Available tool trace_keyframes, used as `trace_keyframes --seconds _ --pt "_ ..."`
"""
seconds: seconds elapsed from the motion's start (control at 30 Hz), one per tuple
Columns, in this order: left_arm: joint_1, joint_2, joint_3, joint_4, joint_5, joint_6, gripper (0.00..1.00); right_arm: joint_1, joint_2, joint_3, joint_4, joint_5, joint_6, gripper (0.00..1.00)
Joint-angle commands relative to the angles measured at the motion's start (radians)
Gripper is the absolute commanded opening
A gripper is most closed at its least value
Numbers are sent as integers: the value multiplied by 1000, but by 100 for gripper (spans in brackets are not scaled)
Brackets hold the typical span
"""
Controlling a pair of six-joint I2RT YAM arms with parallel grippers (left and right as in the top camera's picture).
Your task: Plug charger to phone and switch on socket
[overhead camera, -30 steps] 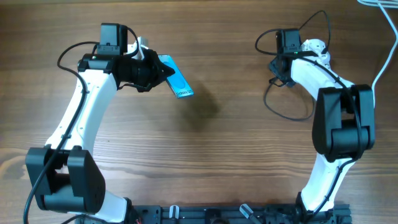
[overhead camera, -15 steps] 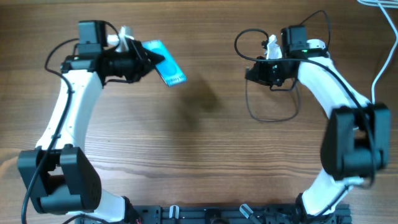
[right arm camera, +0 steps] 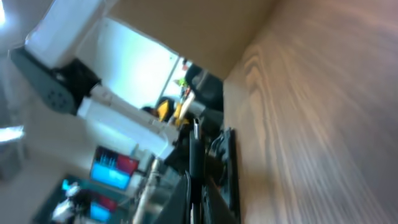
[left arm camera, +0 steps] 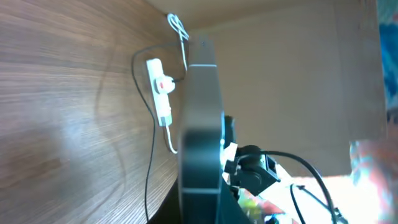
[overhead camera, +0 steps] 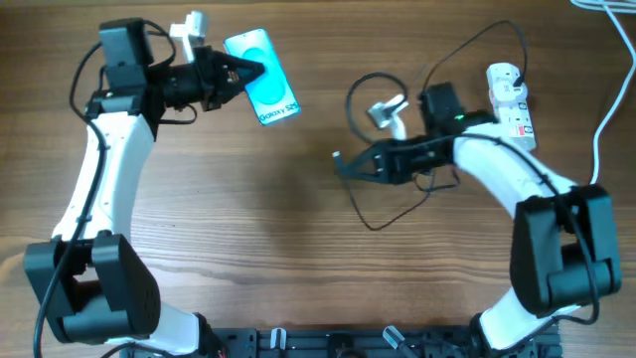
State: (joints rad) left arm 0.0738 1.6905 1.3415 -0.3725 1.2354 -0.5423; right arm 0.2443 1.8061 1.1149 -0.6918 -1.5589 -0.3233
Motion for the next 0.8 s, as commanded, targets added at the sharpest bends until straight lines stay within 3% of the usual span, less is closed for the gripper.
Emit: trace_keyframes --seconds 0.0,0.1,0.17,0.37,0.43,0.53,0.63,0.77 --pt "-55 -7 15 19 58 69 4 97 2 6 235 -63 321 5" --pt "-79 -7 15 18 59 103 4 118 2 6 552 -12 652 5" --pt "-83 -7 15 18 66 119 4 118 2 6 692 2 778 5" --pt "-82 -7 15 25 78 135 4 118 2 6 734 10 854 5" --pt "-81 -7 15 21 72 59 4 118 2 6 766 10 889 5" --pt "-62 -7 15 -1 42 -187 4 118 2 -5 752 14 891 5" --pt "-55 1 15 -107 -18 -198 4 118 2 -53 731 13 881 5" --pt "-58 83 14 -110 -18 -196 4 117 2 -130 723 9 938 5"
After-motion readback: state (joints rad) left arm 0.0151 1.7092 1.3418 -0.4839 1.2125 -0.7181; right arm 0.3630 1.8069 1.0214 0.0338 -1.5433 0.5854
